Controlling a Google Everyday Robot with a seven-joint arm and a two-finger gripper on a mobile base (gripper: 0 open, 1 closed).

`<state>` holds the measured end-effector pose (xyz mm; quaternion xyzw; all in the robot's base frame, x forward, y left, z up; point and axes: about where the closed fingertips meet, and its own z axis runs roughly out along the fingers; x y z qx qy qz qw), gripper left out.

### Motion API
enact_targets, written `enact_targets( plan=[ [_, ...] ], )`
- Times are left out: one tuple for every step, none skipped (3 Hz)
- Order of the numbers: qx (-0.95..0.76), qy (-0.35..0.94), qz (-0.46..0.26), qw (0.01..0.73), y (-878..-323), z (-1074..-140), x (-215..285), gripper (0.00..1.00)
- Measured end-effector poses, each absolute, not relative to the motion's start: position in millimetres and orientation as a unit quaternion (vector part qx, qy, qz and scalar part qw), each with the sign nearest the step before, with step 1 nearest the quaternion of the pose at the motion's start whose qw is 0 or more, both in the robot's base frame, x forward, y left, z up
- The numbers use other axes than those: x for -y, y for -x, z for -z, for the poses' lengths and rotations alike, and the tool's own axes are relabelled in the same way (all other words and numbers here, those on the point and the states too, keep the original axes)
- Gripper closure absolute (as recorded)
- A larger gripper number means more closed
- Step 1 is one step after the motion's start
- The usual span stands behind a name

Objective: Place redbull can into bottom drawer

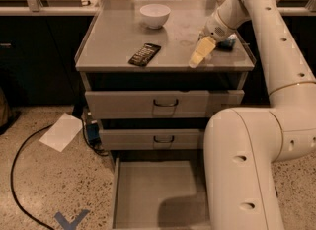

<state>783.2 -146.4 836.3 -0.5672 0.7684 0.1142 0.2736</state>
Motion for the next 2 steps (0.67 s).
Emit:
enact_targets(
  plan=[
    [-0.779,0.559,-0.082,0.272,-793.5,-838.3,153.7,0.00],
    [-0.785,0.551,-0.069,0.276,-795.5,-847.6,159.7,0.00]
  ],
)
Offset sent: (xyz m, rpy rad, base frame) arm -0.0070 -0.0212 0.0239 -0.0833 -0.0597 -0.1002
